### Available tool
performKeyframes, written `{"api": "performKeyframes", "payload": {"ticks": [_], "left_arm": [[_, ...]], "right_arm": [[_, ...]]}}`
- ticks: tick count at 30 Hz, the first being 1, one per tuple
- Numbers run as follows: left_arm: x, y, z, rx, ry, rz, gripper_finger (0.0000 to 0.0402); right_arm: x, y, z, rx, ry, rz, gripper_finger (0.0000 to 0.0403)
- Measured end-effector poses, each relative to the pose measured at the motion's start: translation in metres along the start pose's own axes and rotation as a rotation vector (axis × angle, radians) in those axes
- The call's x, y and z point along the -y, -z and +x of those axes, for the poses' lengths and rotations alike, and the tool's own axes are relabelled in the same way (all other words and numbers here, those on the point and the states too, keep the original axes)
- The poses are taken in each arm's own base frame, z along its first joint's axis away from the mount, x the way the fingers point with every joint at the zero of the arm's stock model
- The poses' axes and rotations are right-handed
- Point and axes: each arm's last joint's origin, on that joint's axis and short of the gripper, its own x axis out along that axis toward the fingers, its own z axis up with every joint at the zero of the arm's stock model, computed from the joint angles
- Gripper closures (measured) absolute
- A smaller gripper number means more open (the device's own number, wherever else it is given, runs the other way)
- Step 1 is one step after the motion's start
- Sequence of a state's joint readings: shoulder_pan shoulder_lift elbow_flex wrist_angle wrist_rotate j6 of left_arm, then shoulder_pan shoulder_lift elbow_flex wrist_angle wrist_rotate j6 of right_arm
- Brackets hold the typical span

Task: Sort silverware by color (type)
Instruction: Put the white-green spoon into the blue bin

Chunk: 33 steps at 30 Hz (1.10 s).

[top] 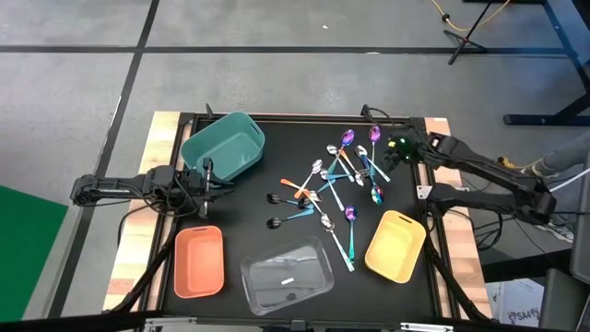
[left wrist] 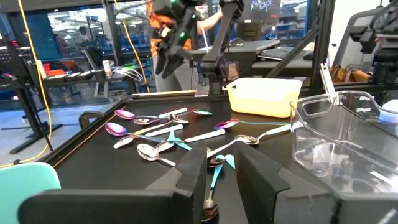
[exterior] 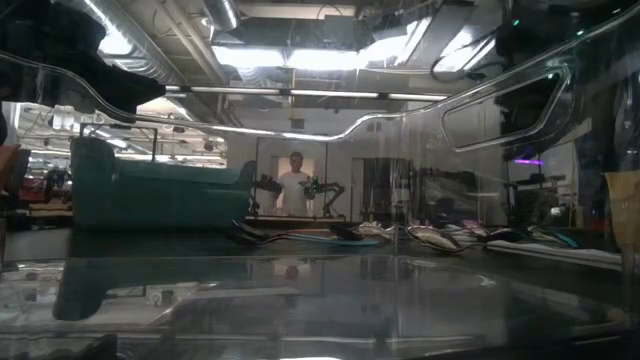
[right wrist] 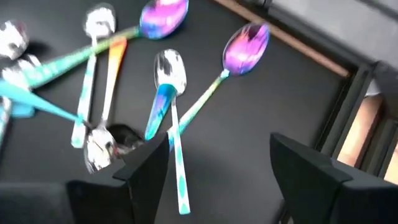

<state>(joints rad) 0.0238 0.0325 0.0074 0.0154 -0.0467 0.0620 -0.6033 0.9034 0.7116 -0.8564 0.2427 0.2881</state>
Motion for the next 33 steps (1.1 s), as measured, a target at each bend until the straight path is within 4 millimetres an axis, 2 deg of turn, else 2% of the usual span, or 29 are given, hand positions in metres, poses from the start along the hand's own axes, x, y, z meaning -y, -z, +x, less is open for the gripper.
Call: {"api": "performKeyframes", "payload": {"ticks": [14,33], "left_arm": [[0.000,0.000,0.000,0.000,0.000,0.000,0.0326],[0.000,0.000,0.000,0.000,0.000,-0.001,0.0326]], "right_arm": [[-0.010,-0.004,0.052,-0.292,-0.034,-0.081,0.0139],[-0.020,0.000,0.095,-0.462,-0.022,-0.122,0.0139]]}}
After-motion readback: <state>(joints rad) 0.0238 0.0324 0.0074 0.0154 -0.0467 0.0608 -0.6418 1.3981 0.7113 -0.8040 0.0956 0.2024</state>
